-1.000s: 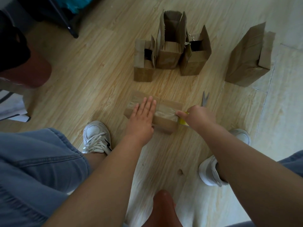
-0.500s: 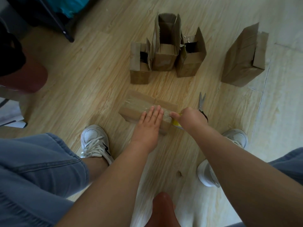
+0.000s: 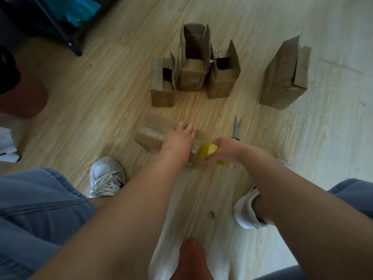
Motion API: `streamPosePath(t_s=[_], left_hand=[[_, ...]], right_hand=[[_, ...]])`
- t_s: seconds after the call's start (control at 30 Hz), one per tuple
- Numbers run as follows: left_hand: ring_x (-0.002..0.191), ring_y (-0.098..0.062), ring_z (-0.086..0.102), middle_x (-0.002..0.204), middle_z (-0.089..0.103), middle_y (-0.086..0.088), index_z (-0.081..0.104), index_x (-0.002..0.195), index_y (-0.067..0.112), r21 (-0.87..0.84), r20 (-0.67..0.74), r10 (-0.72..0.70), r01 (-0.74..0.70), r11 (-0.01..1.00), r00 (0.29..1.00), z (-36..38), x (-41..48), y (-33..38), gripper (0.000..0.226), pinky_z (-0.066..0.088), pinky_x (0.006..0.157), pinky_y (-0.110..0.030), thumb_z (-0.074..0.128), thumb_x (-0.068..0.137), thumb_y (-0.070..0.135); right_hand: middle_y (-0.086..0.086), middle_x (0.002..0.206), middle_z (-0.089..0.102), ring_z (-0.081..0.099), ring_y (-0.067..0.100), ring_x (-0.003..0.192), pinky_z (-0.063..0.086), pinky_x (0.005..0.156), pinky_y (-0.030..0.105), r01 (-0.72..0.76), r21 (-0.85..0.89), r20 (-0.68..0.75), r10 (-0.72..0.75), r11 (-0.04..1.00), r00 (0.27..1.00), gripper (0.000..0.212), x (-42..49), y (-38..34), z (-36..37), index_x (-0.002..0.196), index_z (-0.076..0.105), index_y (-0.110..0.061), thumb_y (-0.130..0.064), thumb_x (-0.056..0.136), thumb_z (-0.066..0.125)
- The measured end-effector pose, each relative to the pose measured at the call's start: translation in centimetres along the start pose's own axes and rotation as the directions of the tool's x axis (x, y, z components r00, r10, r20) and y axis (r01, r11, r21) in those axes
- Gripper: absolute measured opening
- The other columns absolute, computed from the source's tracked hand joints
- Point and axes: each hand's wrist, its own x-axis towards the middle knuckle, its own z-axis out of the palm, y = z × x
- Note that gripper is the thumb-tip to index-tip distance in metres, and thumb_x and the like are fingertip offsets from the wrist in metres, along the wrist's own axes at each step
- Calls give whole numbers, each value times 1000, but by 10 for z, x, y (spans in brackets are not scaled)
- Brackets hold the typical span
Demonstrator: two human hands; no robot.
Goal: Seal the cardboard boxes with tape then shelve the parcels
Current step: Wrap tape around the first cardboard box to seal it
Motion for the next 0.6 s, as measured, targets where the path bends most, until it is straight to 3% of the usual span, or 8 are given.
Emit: streamPosePath(t_s=[0.07,0.23,0.4,0.47,0.6], left_hand=[[145,-30,16,161,9,0,-1,157,14,-36,-3,-22,22,999,1000,-1,-3,-7,112,38,103,-37,78,78,23],[139,-29,23,160,12,3,4,157,18,-171,-57,-34,24,985,998,-5,-9,-33,117,48,97,-40,84,71,22],[139,-31,26,159,14,0,4,157,17,-338,-99,-24,-11,941,995,-16,-10,-56,129,44,105,-44,90,61,26],[140,-32,27,160,15,0,6,157,16,-440,-117,-29,-26,897,993,-19,-9,-59,130,39,109,-40,90,58,23],[144,-29,24,161,16,-2,7,158,18,-592,-99,-37,-29,805,994,-11,-10,-58,135,30,115,-34,93,55,23]], right_hand=[[-1,100,63,60,19,95,47,77,32,10,12,-13,-10,1000,1000,59,-4,-1,-5,116,64,-17,-56,74,79],[0,84,61,57,14,75,40,62,28,76,102,-85,-68,992,994,48,-31,-16,-27,93,68,-13,-56,76,78],[0,90,63,58,13,83,44,68,27,195,297,-254,-120,935,960,44,-67,-39,-51,91,70,-17,-60,80,72],[1,102,67,61,13,95,45,77,25,272,379,-323,-149,884,935,43,-80,-47,-60,101,73,-16,-56,85,69],[-3,98,68,62,10,92,44,71,21,319,372,-351,-186,871,918,29,-87,-60,-62,96,72,-23,-51,91,65]])
